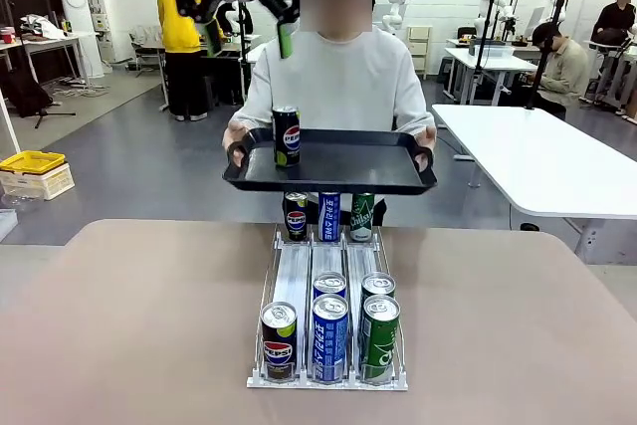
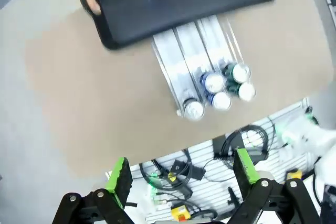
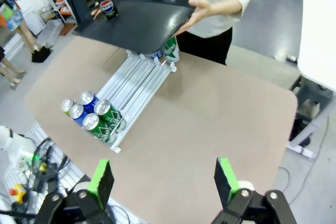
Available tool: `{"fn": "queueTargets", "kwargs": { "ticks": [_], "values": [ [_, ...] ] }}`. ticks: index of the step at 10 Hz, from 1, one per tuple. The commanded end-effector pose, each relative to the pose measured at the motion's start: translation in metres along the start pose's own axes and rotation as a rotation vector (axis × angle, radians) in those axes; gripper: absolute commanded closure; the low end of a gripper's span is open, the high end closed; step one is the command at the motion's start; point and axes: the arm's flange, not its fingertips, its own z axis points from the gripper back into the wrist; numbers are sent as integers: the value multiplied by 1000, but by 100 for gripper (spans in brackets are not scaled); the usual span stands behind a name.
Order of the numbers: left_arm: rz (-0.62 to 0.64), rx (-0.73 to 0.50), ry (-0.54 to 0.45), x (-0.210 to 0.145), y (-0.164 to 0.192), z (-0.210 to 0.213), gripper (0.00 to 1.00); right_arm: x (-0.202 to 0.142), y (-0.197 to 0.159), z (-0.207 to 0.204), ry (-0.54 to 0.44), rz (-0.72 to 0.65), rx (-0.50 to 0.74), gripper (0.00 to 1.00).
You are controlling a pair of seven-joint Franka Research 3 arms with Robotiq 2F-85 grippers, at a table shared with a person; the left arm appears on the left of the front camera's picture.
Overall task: Retrieve and hand over the desired beverage to the person.
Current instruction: Place the picked can on the Handle tray extended by the person.
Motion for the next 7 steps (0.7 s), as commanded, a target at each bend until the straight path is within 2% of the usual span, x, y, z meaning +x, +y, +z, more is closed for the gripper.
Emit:
{"fn": "queueTargets", "kwargs": {
  "ticks": [1,4,7],
  "values": [
    [-70,-49,25,-65,43,-61,0,0,0,-1,-6,6,20,0],
    [-42,-91,102,-122,75,-84,0,0,0,-1,-6,6,20,0],
    [-11,-86,113,-127,87,-84,0,0,0,-1,-6,6,20,0]
  ]
}}
